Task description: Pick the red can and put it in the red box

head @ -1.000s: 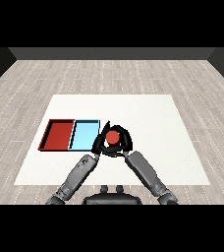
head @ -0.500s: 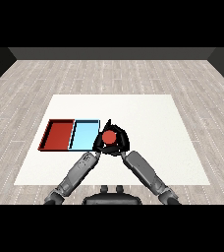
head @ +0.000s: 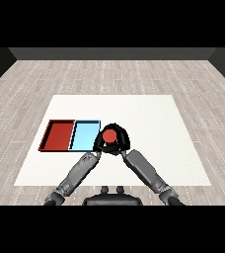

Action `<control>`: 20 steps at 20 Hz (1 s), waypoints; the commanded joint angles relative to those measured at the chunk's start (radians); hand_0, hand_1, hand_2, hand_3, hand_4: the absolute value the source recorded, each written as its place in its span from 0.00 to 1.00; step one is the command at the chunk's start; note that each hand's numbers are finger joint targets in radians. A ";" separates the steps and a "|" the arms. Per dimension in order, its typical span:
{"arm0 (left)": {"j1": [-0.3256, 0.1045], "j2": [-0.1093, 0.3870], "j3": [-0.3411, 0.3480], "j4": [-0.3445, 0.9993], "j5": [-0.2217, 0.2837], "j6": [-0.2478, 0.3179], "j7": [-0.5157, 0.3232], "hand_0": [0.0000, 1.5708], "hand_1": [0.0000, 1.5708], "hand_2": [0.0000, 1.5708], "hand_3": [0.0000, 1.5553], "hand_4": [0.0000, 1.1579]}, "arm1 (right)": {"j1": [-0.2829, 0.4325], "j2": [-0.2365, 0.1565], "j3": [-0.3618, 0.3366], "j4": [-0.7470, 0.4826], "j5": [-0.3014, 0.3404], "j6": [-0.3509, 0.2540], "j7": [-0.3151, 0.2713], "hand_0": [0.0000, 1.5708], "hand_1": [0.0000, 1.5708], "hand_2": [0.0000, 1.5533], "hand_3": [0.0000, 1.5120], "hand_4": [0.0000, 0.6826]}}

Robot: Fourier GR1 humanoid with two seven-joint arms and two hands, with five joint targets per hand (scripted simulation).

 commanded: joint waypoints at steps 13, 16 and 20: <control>-0.014 -0.021 -0.068 -0.010 0.018 0.134 0.022 1.00 1.00 0.97 0.92 0.75 | -0.027 0.018 0.055 -0.013 -0.016 -0.050 -0.024 0.97 0.97 0.94 0.92 0.80; -0.021 -0.021 -0.039 -0.052 -0.027 0.131 0.065 1.00 1.00 0.97 0.92 0.80 | -0.041 0.018 0.027 -0.028 -0.007 -0.038 0.016 0.95 0.95 0.94 0.92 0.80; -0.023 -0.021 -0.047 0.002 0.031 0.129 -0.012 1.00 1.00 1.00 0.96 0.98 | 0.008 -0.005 -0.036 -0.118 0.001 0.078 0.073 0.49 0.49 0.39 0.00 0.00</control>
